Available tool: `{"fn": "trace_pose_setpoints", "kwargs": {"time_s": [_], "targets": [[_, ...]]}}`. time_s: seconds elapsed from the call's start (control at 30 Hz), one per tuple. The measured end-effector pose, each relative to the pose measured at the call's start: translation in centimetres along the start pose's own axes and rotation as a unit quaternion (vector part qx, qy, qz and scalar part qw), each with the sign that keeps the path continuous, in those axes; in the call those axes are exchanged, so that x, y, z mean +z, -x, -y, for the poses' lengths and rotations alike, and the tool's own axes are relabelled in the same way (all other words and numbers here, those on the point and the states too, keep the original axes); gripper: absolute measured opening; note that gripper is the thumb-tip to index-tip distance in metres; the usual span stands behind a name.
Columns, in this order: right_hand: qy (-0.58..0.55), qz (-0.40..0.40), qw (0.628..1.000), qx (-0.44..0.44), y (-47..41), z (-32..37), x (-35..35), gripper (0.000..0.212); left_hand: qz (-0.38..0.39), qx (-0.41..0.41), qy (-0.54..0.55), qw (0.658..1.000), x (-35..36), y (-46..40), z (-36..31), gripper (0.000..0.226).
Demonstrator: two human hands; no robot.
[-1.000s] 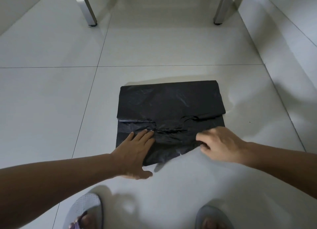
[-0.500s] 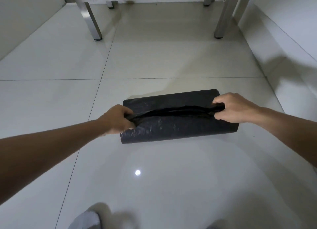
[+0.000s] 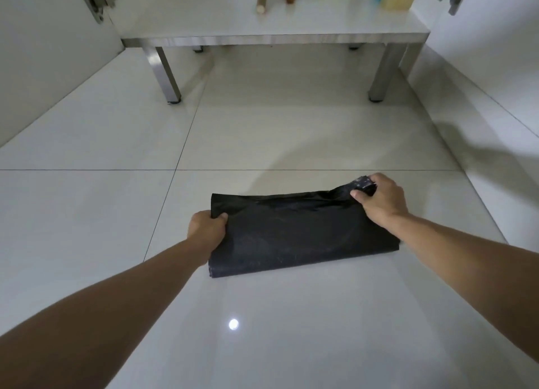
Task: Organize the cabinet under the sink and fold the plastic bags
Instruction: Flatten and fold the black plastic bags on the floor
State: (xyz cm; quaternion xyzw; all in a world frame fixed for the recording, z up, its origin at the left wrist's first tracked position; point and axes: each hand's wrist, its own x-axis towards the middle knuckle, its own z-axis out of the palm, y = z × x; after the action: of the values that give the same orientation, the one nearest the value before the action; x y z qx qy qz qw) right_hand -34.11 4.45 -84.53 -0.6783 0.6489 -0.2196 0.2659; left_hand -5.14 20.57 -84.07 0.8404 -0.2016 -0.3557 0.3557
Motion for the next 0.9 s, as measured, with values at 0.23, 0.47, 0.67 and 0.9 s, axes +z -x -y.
{"fn": "trace_pose_setpoints", "kwargs": {"time_s": [0.23,0.47,0.67,0.9], "targets": [[0.037,-0.021,0.999,0.012,-0.7,-1.5,2.7,0.037,-0.099,-0.017,-0.107,0.989,2.4,-0.8,1.3,0.041],[0.110,-0.033,0.992,0.050,-1.6,-2.0,2.9,0.060,-0.180,-0.008,-0.226,0.957,4.0,-0.3,1.8,0.046],[0.150,-0.036,0.981,0.115,-2.4,-1.3,2.6,0.076,-0.215,-0.003,-0.208,0.954,4.7,0.0,1.7,0.039],[0.115,-0.071,0.917,-0.375,4.5,-0.2,3.2,0.019,-0.215,0.417,-0.228,0.853,6.9,3.3,3.6,0.033]]}}
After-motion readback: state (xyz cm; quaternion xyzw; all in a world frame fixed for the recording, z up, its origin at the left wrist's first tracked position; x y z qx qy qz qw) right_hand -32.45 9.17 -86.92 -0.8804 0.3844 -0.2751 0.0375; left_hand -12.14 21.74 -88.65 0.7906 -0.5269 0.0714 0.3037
